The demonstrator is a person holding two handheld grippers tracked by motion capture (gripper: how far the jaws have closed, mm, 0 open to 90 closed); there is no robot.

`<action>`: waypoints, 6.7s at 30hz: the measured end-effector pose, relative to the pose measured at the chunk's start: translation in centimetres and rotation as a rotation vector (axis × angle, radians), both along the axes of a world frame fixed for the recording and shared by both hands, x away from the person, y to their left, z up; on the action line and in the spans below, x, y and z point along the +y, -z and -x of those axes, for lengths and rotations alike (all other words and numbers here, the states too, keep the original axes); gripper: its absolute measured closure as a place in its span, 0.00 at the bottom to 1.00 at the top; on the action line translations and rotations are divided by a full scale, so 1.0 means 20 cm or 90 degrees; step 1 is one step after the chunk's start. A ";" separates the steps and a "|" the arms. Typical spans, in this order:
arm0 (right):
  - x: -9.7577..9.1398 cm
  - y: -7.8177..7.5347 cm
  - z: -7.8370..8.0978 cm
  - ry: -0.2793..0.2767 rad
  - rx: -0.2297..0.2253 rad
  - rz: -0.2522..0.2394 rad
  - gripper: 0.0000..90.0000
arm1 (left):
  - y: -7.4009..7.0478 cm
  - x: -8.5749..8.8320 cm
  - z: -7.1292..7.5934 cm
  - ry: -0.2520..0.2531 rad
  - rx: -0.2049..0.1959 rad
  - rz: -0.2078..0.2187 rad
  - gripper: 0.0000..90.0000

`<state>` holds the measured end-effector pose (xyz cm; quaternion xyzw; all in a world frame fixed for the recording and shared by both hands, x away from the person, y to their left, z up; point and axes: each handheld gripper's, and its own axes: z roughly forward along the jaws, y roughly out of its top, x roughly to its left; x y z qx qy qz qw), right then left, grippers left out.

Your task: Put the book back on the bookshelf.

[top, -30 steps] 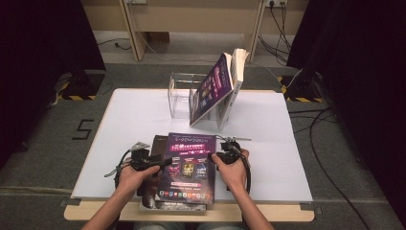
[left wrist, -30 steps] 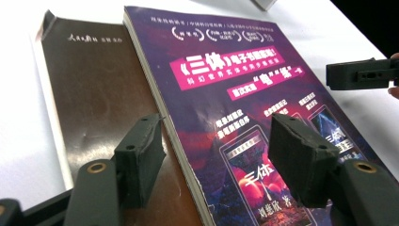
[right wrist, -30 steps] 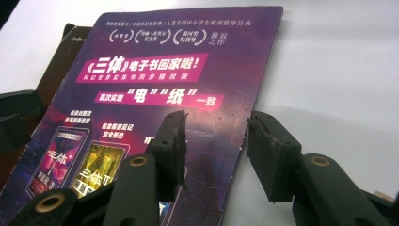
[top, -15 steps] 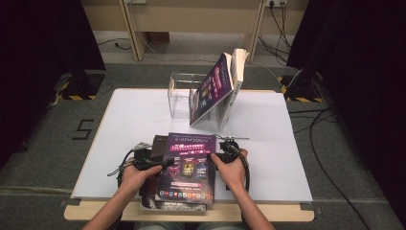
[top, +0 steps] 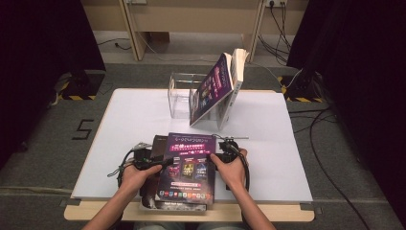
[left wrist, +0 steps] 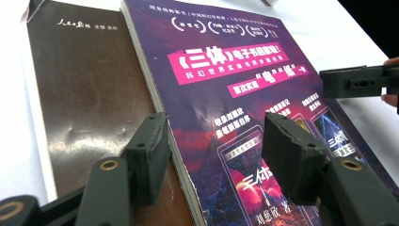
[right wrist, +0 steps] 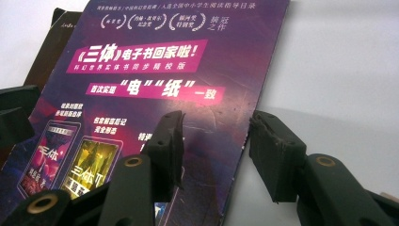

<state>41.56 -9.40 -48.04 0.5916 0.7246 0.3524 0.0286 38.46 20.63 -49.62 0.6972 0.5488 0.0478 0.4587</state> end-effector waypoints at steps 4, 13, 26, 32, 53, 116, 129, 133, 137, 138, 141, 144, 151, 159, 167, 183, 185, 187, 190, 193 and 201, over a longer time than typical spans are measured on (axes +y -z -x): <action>0.00 0.00 0.00 0.001 -0.002 0.000 0.60 | 0.00 0.00 0.00 -0.008 0.002 0.002 0.49; 0.00 0.00 0.00 0.009 -0.002 -0.006 0.59 | 0.00 0.00 0.01 -0.026 0.012 0.008 0.54; 0.00 0.00 -0.02 0.017 0.025 -0.012 0.63 | -0.01 -0.03 0.02 -0.035 -0.004 -0.036 0.59; 0.01 -0.01 -0.02 0.019 0.029 0.016 0.71 | -0.01 -0.03 0.02 -0.040 0.000 -0.038 0.59; -0.02 -0.05 -0.24 0.021 0.020 -0.007 0.62 | -0.02 -0.04 -0.03 -0.038 0.019 -0.035 0.56; -0.01 0.00 -0.37 0.034 0.022 -0.015 0.68 | -0.04 -0.05 -0.05 -0.036 0.016 -0.091 0.70; -0.04 0.00 -0.37 0.040 0.030 -0.022 0.79 | -0.05 -0.06 -0.06 -0.034 0.019 -0.109 0.73; -0.04 -0.01 -0.37 0.037 0.030 -0.020 0.81 | -0.05 -0.06 -0.06 -0.033 0.020 -0.110 0.73; -0.05 -0.01 -0.36 0.037 0.032 -0.025 0.83 | -0.05 -0.06 -0.06 -0.031 0.021 -0.112 0.73; -0.05 0.00 -0.36 0.039 0.037 -0.030 0.83 | -0.05 -0.06 -0.06 -0.031 0.021 -0.113 0.73; -0.07 0.01 -0.36 0.048 0.055 -0.059 0.76 | -0.05 -0.06 -0.06 -0.028 0.019 -0.114 0.73; -0.06 0.00 -0.37 0.035 0.056 -0.069 0.63 | -0.05 -0.06 -0.06 -0.031 0.020 -0.107 0.73; -0.01 -0.01 -0.37 0.030 0.040 -0.035 0.59 | -0.04 -0.05 -0.06 -0.038 0.026 -0.092 0.74; -0.02 0.00 -0.36 0.020 0.028 -0.026 0.61 | -0.04 -0.02 -0.08 -0.049 0.045 -0.069 0.74; -0.02 0.00 -0.36 0.015 0.025 -0.021 0.64 | -0.04 -0.01 -0.10 -0.051 0.059 -0.052 0.78; -0.03 -0.01 -0.38 0.034 0.041 -0.047 0.61 | -0.03 0.03 -0.10 -0.071 0.063 -0.065 0.96; -0.04 0.00 -0.39 0.049 0.019 -0.034 0.60 | -0.03 0.03 -0.10 -0.067 0.062 -0.065 0.96; -0.04 0.00 -0.40 0.054 0.028 -0.046 0.59 | -0.03 0.02 -0.10 -0.065 0.061 -0.069 0.96; -0.04 0.00 -0.41 0.045 0.024 -0.048 0.58 | -0.03 0.02 -0.11 -0.064 0.062 -0.068 0.98; -0.03 0.00 -0.42 0.042 0.020 -0.049 0.57 | -0.03 0.02 -0.11 -0.062 0.061 -0.070 0.99; -0.01 0.01 -0.44 0.032 0.003 -0.043 0.56 | -0.03 0.01 -0.11 -0.057 0.058 -0.077 1.00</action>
